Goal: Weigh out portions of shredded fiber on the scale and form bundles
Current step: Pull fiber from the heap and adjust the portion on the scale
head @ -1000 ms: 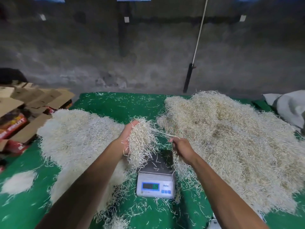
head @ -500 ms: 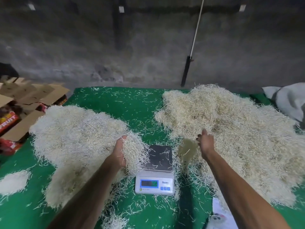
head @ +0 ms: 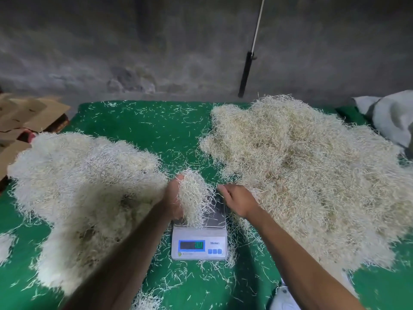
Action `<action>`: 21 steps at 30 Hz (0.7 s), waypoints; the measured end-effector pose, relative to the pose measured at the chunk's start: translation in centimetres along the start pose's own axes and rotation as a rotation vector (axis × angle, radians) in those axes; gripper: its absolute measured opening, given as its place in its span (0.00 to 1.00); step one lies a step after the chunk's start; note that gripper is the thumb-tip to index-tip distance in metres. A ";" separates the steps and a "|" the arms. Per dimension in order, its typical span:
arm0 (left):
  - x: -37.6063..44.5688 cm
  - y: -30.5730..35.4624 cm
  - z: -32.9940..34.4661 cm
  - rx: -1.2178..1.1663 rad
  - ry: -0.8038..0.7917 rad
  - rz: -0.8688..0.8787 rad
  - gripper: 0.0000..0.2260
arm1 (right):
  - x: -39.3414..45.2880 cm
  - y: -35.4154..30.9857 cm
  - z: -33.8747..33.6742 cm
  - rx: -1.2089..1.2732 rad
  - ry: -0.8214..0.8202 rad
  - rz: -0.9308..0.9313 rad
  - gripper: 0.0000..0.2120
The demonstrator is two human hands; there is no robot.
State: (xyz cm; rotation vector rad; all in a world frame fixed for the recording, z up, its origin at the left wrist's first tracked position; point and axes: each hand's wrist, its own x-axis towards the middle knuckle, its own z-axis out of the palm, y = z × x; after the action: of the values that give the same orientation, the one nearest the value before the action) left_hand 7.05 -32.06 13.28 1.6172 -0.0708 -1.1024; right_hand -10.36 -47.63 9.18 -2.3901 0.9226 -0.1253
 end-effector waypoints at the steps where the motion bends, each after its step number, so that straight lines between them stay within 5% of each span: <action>1: 0.0 0.9 1.1 -0.079 -0.026 -0.080 0.31 | 0.0 -0.8 0.5 0.065 -0.058 -0.008 0.27; 7: -0.1 1.2 1.9 0.000 -0.145 0.080 0.22 | -1.2 -5.9 1.7 0.697 -0.111 0.142 0.39; 10: 1.1 -0.1 1.6 -0.077 -0.236 0.076 0.23 | -1.4 -7.5 0.8 0.772 -0.073 0.170 0.39; 14: -0.2 -0.2 1.3 0.022 -0.104 0.176 0.19 | -1.9 -8.1 0.1 0.767 -0.099 0.171 0.49; 18: -0.7 -1.5 0.0 0.070 -0.161 0.166 0.20 | -1.2 -8.6 -0.1 0.789 -0.057 0.169 0.32; 21: -0.9 -2.6 -1.4 0.140 -0.152 0.279 0.31 | 0.0 -8.4 0.7 0.849 0.159 0.316 0.21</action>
State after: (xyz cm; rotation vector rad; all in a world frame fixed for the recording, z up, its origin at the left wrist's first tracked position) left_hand 6.25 -29.57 11.66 1.5877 -0.4691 -1.0176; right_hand -5.23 -42.27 13.12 -1.4548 1.0381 -0.4827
